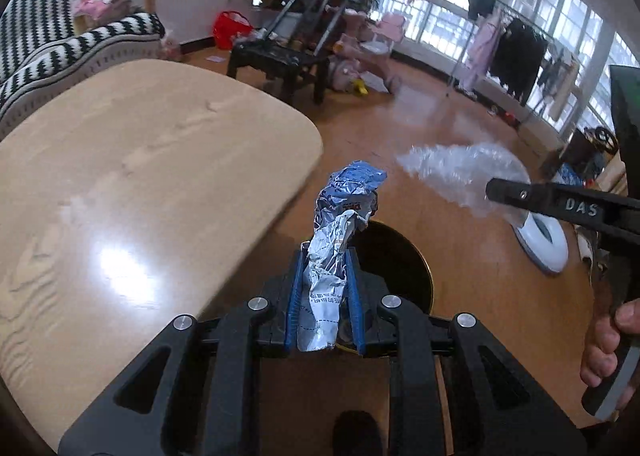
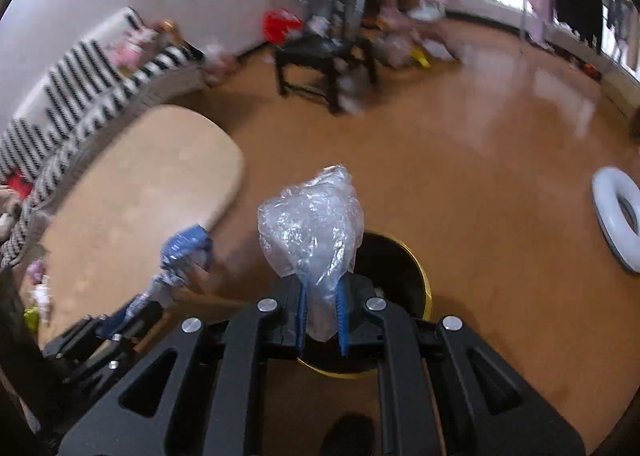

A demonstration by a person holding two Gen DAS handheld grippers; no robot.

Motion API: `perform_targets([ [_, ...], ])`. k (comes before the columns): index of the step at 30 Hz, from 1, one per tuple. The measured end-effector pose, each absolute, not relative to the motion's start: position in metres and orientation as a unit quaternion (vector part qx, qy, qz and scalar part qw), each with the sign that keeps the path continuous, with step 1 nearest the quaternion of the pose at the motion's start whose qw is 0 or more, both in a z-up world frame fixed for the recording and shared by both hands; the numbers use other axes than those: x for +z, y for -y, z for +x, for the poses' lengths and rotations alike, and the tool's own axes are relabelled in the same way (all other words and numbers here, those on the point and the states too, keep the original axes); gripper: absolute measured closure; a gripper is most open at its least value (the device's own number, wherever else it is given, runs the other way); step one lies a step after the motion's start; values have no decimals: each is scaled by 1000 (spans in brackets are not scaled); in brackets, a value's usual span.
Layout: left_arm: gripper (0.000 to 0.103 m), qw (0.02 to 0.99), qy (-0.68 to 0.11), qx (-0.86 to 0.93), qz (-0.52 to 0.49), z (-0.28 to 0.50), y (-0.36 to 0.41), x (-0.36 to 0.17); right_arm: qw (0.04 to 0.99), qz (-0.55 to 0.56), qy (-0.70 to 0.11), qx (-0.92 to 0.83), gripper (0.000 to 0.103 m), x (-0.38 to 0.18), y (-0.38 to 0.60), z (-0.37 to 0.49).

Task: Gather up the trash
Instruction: 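Carry both held items to the black bin and open both tools over it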

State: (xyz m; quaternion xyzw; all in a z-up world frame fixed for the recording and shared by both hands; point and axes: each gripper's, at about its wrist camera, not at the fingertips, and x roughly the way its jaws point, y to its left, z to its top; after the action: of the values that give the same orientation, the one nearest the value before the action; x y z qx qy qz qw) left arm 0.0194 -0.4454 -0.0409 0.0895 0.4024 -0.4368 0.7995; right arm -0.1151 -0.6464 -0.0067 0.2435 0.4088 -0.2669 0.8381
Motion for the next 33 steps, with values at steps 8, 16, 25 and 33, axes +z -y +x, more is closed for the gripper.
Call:
perform_targets([
  [8,83,777,-438,-440,107,21,478,-75,803,282,-444,-279,90,-37,664,-125],
  [16,83,761,-460,-445,109,18,500,-91,801,285,-448,-275,90,-38,667,-122],
  [25,83,755,-464,-451,110,21,508,-97,802,282,-451,-272,90,-39,666,-117],
  [33,83,749,-465,-458,114,19,506,-100,801,281,-453,-271,90,-40,668,-116],
])
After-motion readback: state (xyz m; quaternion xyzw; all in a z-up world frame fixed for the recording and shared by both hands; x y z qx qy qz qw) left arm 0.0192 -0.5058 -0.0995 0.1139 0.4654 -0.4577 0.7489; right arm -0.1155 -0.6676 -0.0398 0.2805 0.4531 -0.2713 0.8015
